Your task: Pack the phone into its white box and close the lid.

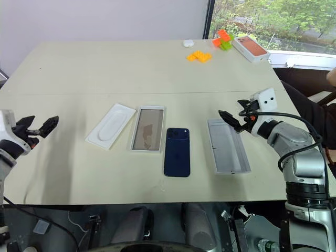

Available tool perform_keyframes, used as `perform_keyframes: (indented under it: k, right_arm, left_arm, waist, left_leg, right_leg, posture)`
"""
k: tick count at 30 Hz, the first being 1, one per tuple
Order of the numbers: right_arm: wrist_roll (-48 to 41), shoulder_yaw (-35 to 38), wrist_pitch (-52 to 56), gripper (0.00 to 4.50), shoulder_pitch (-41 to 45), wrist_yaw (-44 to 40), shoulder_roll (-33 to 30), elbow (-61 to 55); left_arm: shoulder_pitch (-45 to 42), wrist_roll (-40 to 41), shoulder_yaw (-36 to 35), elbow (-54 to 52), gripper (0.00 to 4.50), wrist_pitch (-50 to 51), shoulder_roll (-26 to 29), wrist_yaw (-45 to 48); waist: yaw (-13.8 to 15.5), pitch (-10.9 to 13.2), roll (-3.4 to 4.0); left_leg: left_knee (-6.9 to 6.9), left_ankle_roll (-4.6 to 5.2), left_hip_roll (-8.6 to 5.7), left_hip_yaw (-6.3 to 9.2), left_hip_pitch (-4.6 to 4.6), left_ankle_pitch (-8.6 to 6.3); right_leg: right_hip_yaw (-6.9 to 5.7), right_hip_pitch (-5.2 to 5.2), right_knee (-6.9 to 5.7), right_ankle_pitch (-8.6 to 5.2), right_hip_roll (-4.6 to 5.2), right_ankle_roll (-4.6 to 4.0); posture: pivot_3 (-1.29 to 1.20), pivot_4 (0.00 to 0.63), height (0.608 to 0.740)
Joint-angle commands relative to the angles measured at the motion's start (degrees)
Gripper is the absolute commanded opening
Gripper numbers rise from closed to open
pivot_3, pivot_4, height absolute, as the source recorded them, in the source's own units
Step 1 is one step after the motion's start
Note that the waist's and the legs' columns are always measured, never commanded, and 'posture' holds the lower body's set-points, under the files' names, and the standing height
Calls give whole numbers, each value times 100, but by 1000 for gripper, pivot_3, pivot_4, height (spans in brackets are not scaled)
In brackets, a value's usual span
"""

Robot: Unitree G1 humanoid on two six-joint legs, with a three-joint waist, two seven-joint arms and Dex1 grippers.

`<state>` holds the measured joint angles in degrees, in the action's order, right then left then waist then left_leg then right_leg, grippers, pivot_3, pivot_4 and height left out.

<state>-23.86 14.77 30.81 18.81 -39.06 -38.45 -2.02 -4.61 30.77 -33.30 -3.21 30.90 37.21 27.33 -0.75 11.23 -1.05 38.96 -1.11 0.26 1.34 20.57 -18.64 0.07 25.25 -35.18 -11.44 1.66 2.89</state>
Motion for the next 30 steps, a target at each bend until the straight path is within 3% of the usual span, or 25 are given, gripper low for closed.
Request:
perform_keyframes:
  k: [1,19,27,30]
  right_arm:
    - [-96,239,37,4475,58,14,-156,-115]
    - [-128,-148,193,4475,178,-136,-211,-694]
    - [-133,-657,432,4475,266,-301,-172,-1419]
    - [-106,-1078,519,4475,212,-471,-216,-1908]
  left_arm:
    - [-21,117,-155,-345,4448,56,8,-142]
    - [131,379,637,-1582,4448,713,-485,-416]
    - [83,488,929,-1652,4448,1052,-609,-516]
    - [-11,194,1275,-1614,4448,1268,-442,-666]
  waist:
    - [-1,0,0]
    - [-3,0,0]
    - [0,-1,-1]
    - [0,-1,-1]
  left_leg:
    - [0,0,0,-1,0,0]
    - [5,0,-1,-5,-8,0]
    - [7,0,-1,-4,-10,0]
    - [8,0,-1,-3,-10,0]
  right_leg:
    - [1,0,0,0,0,0]
    - [11,-5,-5,1,-4,0]
    - [11,-5,-8,1,-10,0]
    - [11,-5,-8,1,-11,0]
  posture:
    - [0,150,740]
    - [0,150,740]
    - [0,150,740]
    - [0,150,740]
